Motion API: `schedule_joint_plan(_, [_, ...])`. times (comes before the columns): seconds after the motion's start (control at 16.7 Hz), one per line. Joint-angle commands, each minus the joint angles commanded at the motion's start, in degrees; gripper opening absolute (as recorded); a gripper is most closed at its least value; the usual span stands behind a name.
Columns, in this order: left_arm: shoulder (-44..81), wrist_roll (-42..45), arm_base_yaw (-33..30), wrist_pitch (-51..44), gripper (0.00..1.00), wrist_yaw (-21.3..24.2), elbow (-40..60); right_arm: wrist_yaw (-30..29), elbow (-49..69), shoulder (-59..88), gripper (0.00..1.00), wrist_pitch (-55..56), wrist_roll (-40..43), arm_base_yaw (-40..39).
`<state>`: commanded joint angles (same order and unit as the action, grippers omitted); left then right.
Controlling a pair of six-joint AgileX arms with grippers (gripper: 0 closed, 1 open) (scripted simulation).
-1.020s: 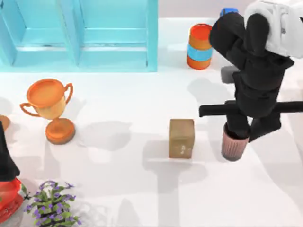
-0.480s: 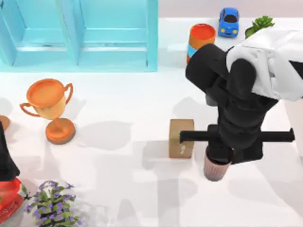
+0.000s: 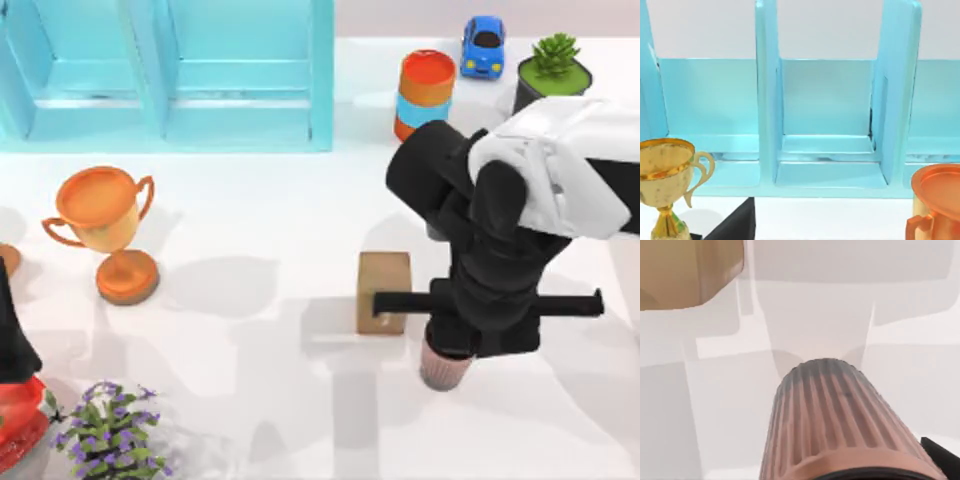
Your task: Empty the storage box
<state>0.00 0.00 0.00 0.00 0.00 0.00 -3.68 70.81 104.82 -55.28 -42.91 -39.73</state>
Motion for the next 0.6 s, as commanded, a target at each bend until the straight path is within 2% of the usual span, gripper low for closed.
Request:
schedule_joint_plan(0.36, [0.0,0.0,0.0,0.0,1.0,0.0,0.0,-0.1,-1.78,1.25,0.0,2.21,-0.21,-0.19])
schedule_joint_plan(0.6, [0.0,0.0,0.0,0.0,1.0,0.0,0.0,-0.1,-1.78,1.25,0.3,2.21,-0.21,-0.19])
